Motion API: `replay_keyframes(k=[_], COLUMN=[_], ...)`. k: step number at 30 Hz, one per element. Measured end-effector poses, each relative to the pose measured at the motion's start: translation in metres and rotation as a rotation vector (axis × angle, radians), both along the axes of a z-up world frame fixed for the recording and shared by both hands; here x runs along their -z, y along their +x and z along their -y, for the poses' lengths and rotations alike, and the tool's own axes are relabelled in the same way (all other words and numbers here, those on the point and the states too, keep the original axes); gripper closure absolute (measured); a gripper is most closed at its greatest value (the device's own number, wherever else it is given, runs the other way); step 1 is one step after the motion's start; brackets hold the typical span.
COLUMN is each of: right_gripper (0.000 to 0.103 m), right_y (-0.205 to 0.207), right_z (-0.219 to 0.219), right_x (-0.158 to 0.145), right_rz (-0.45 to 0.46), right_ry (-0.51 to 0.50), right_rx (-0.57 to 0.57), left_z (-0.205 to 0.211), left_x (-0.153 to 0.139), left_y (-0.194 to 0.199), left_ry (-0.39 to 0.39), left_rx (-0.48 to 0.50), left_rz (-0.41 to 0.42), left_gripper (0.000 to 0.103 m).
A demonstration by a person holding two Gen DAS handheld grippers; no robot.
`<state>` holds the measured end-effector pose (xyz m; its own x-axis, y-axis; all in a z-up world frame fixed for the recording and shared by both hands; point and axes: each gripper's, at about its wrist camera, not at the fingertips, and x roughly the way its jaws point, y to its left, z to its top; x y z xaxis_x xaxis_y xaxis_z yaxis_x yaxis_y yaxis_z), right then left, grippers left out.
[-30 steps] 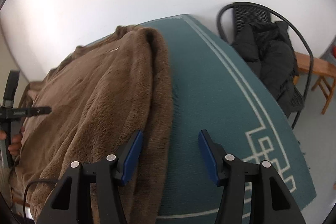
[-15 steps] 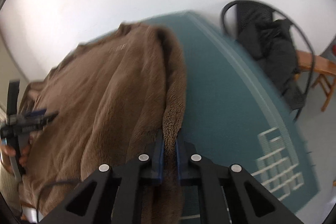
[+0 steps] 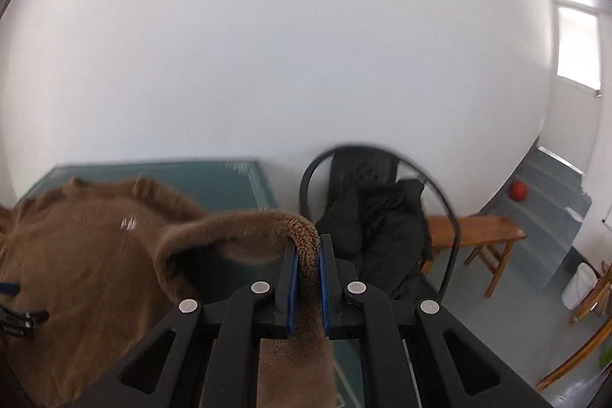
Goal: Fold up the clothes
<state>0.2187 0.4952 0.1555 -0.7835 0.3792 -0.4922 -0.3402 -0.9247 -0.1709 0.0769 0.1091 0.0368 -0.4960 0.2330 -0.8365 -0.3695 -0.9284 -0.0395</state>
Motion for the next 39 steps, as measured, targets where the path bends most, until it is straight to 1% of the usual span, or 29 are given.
replay_keyframes(k=[1,2,3,4,5,7,9,12,13,16,18,21,22,24,26,28,30,32,33,37,39], right_gripper=[0.086,0.075,0.056,0.044,0.03,0.029,0.029,0.029,0.029,0.027,0.026,0.026,0.025,0.025,0.025,0.025,0.025,0.025,0.025,0.024,0.023], right_y=[-0.004,-0.008,-0.011,-0.012,-0.01,-0.003,0.004,0.003,-0.002,-0.031,-0.061,-0.114,-0.136,-0.179,-0.221,-0.261,-0.297,-0.322,-0.334,-0.371,-0.387], right_z=[-0.001,-0.004,-0.006,-0.009,-0.012,-0.019,-0.031,-0.041,-0.042,-0.039,-0.033,-0.012,0.0,0.024,0.047,0.063,0.074,0.075,0.074,0.07,0.072], right_x=[0.009,0.017,0.026,0.033,0.035,0.036,0.029,0.005,-0.003,-0.023,-0.031,-0.03,-0.025,-0.012,0.007,0.036,0.068,0.089,0.101,0.108,0.111], right_rz=[0.041,0.079,0.117,0.139,0.138,0.122,0.1,0.062,0.049,0.03,0.041,0.117,0.152,0.223,0.308,0.397,0.477,0.506,0.517,0.449,0.427], right_ry=[-0.026,-0.062,-0.097,-0.131,-0.157,-0.195,-0.248,-0.315,-0.335,-0.44,-0.551,-0.719,-0.747,-0.774,-0.785,-0.832,-0.837,-0.803,-0.769,-0.587,-0.509], right_rx=[-0.015,-0.031,-0.046,-0.053,-0.051,-0.038,-0.04,-0.052,-0.06,-0.132,-0.199,-0.308,-0.332,-0.36,-0.37,-0.35,-0.3,-0.247,-0.22,-0.181,-0.172], left_z=[0.0,0.0,0.0,0.0,0.0,0.0,0.001,0.004,0.006,0.014,0.022,0.037,0.039,0.044,0.045,0.046,0.045,0.045,0.045,0.05,0.05], left_x=[0.0,0.0,-0.001,-0.001,-0.001,-0.001,-0.002,-0.011,-0.017,-0.037,-0.052,-0.072,-0.076,-0.078,-0.071,-0.061,-0.046,-0.033,-0.026,-0.001,0.006], left_y=[0.0,0.0,0.0,0.0,0.0,-0.002,-0.004,-0.013,-0.017,-0.034,-0.05,-0.081,-0.093,-0.12,-0.147,-0.172,-0.197,-0.217,-0.227,-0.262,-0.277], left_ry=[0.0,0.0,0.0,0.0,0.0,0.001,0.001,0.039,0.056,0.086,0.108,0.125,0.122,0.103,0.083,0.063,0.03,0.005,-0.003,-0.024,-0.035], left_rx=[0.0,0.0,0.0,0.001,0.001,0.002,-0.001,-0.003,-0.002,-0.017,-0.039,-0.082,-0.093,-0.119,-0.147,-0.172,-0.197,-0.212,-0.222,-0.267,-0.284], left_rz=[0.0,0.0,0.0,0.001,0.002,0.007,0.03,0.1,0.122,0.129,0.122,0.099,0.086,0.076,0.092,0.113,0.135,0.147,0.155,0.181,0.176], left_gripper=[0.001,0.001,0.001,0.001,0.001,0.001,0.001,0.001,0.001,0.001,0.001,0.001,0.001,0.001,0.001,0.001,0.001,0.001,0.001,0.001,0.001])
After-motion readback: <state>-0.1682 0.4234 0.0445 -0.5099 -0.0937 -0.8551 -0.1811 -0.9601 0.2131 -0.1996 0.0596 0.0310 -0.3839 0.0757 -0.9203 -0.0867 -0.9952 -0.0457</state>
